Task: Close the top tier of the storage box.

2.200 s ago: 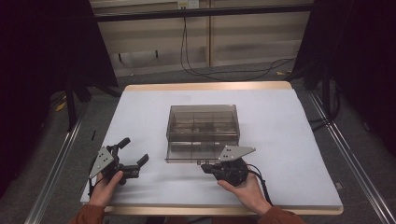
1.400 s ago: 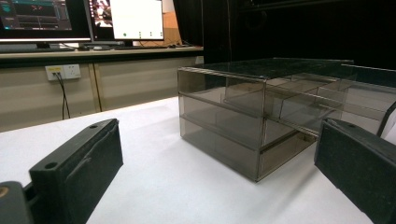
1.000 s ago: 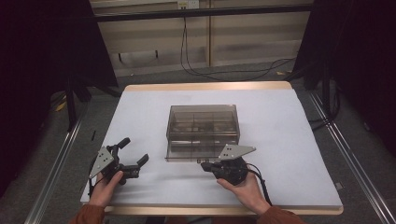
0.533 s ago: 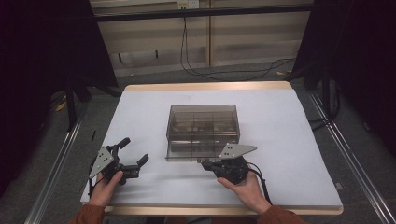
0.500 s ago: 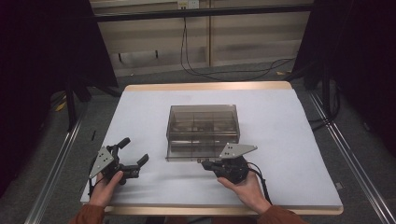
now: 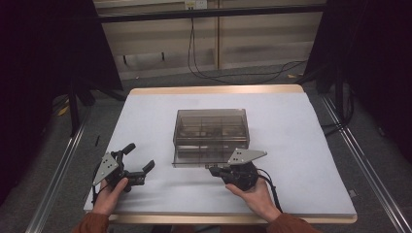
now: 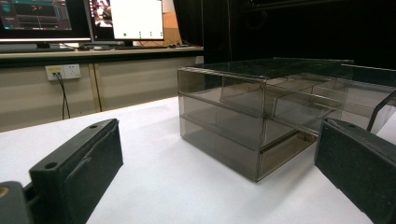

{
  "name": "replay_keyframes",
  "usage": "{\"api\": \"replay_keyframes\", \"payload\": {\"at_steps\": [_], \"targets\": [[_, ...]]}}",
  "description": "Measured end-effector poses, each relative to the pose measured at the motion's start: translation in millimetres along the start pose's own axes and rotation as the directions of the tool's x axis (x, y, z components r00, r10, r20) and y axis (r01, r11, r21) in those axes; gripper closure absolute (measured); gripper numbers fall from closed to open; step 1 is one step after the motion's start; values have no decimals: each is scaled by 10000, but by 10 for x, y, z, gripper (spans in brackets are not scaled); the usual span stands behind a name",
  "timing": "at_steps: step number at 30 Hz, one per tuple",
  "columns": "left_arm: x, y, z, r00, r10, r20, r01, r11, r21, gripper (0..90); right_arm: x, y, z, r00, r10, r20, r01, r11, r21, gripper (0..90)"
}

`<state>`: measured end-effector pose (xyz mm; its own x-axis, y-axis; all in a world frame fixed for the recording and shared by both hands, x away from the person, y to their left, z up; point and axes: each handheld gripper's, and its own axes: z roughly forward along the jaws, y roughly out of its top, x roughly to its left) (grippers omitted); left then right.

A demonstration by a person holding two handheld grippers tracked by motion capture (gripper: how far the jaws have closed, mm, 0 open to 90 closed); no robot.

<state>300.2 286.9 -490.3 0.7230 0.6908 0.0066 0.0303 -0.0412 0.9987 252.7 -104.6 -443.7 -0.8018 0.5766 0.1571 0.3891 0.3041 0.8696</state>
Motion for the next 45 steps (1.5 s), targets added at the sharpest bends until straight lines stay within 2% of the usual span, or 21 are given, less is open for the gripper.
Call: {"api": "replay_keyframes", "payload": {"at_steps": [45], "targets": [[-1, 1, 0, 10000, 6, -29, -6, 10000, 15, 10, -77, 36, 61, 9995, 241, 226, -239, 9997, -92, 900]]}}
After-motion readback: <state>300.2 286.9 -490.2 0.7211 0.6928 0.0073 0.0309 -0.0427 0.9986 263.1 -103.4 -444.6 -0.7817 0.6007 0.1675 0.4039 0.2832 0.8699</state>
